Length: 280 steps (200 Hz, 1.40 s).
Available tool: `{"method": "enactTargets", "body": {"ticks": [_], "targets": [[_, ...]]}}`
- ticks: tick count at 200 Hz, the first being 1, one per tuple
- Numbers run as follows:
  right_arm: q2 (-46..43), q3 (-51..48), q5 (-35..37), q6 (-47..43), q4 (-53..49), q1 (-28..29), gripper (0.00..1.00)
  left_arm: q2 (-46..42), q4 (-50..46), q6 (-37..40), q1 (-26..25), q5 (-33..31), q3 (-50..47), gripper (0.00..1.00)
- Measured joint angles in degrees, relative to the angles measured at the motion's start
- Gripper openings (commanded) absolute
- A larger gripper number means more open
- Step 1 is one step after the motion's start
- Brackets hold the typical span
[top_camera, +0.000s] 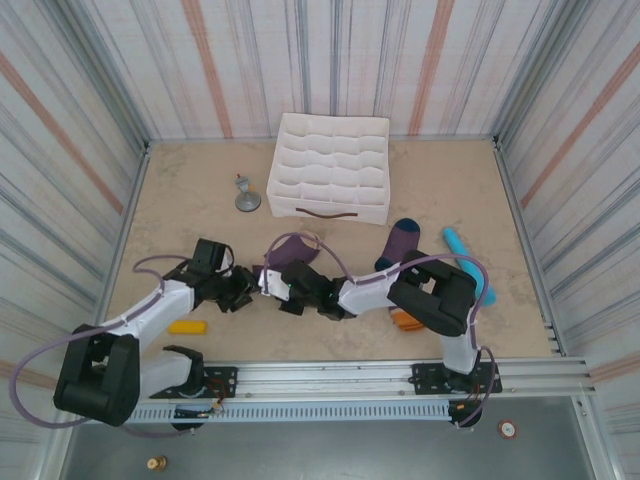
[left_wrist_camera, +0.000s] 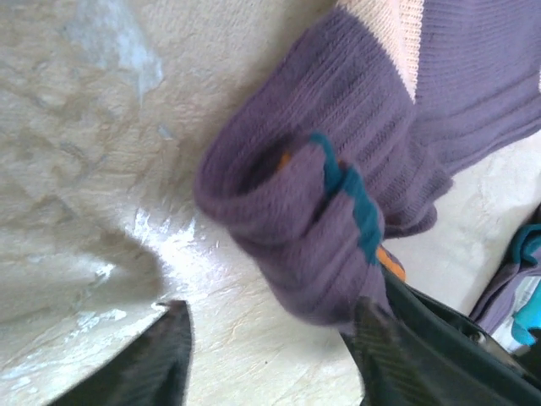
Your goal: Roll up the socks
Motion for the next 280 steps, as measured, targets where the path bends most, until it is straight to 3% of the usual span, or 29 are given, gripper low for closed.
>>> {"method": "enactTargets", "body": {"ticks": [58, 140, 186, 280], "targets": [[1.70, 7.30, -15.67, 6.95, -10.88, -7.45, 0.01, -7.54, 0.17, -1.03, 0.00, -0.33, -2.36, 0.61], [11.63, 24.76, -41.31, 18.86, -30.25, -17.79, 0.00, -6.27, 3.13, -1.55, 0.00, -0.48, -4.46, 0.59], [16.41, 31.69, -47.74, 25.90, -36.70, -19.34, 0.00, -6.25, 5.01, -2.54, 0.00, -1.14, -4.90, 0.56], [18.08, 31.95, -51.76, 41.48, -37.66, -22.69, 0.00, -6.32, 10.54, -4.96, 0.00, -5.09, -4.94, 0.53]]}}
